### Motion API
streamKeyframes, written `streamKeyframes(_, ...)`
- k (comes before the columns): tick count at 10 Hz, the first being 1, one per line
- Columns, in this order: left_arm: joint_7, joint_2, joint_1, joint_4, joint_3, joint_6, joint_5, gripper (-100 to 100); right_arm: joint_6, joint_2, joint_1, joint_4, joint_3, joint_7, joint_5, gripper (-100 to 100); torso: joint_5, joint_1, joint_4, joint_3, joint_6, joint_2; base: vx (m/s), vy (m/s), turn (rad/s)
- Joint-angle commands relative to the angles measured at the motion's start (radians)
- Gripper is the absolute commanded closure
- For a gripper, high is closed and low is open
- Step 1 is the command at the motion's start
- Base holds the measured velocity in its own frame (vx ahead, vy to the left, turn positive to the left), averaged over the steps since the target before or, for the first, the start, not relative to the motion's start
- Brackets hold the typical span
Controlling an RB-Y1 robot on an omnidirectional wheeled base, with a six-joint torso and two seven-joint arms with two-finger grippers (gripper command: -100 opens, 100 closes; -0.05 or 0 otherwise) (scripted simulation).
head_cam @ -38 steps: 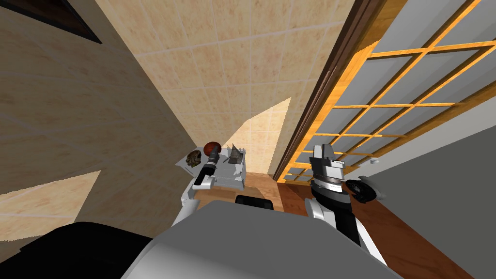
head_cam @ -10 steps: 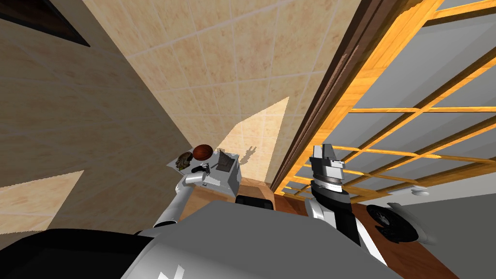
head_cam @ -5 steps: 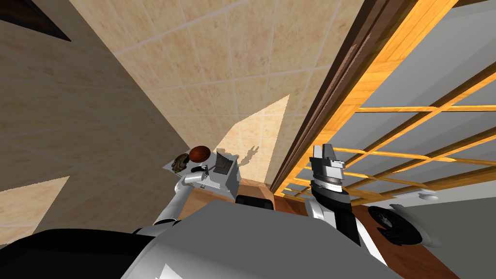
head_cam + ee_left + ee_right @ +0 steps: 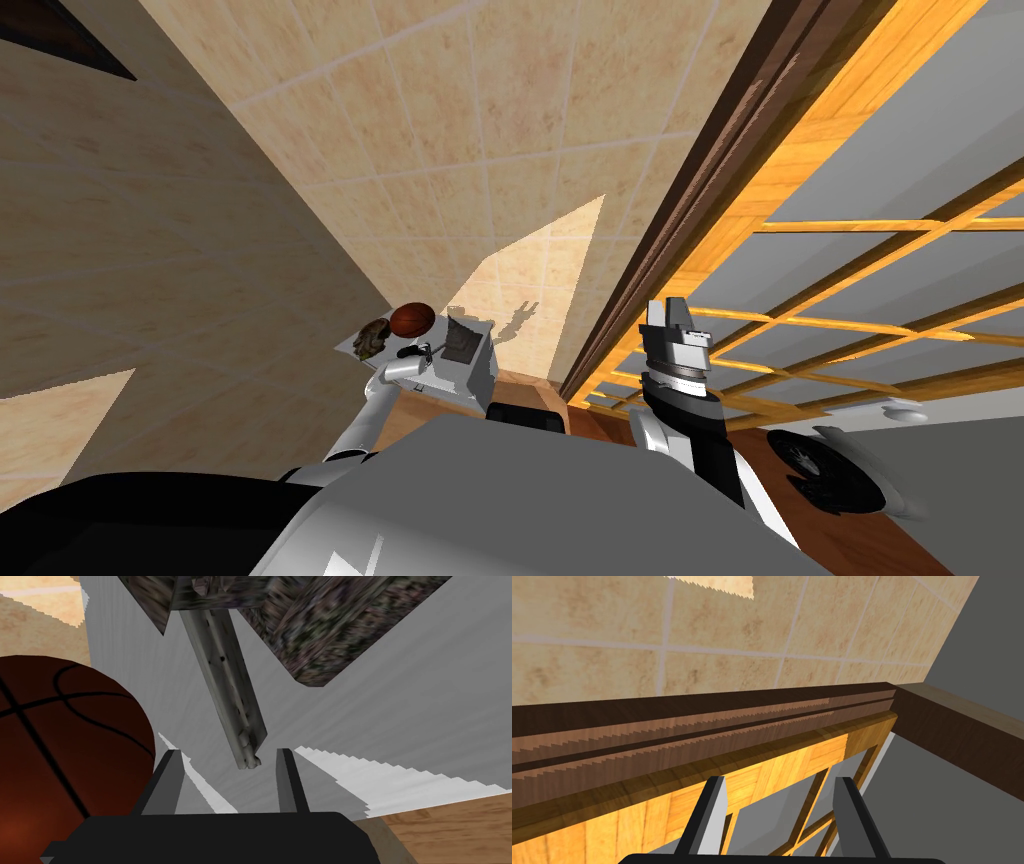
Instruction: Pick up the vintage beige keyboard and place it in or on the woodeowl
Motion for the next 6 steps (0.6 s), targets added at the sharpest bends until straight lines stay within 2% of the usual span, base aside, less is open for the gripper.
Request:
streamKeyframes(1,0.000,0.000,0.000,0.000,0.000,0.000,0.000,100,0.000,0.000,0.000,0.000,0.000,0.000,0.000,0,0.000,0.000,0.000,0.000,0.000,0.000,0.000,0.000,0.000)
streamKeyframes(4,0.001,0.000,0.000,0.000,0.001,0.000,0.000,100,0.000,0.000,0.000,0.000,0.000,0.000,0.000,0,0.000,-0.001,0.000,0.000,0.000,0.001,0.000,0.000,0.000)
streamKeyframes(5,0.001,0.000,0.000,0.000,0.001,0.000,0.000,0,0.000,0.000,0.000,0.000,0.000,0.000,0.000,0,0.000,-0.001,0.000,0.000,0.000,0.001,0.000,0.000,0.000)
streamKeyframes(6,0.004,0.011,0.008,-0.030,0.002,0.028,0.008,100,0.000,0.000,0.000,0.000,0.000,0.000,0.000,0,0.000,-0.001,0.000,0.000,0.000,0.001,-0.032,-0.037,-0.012)
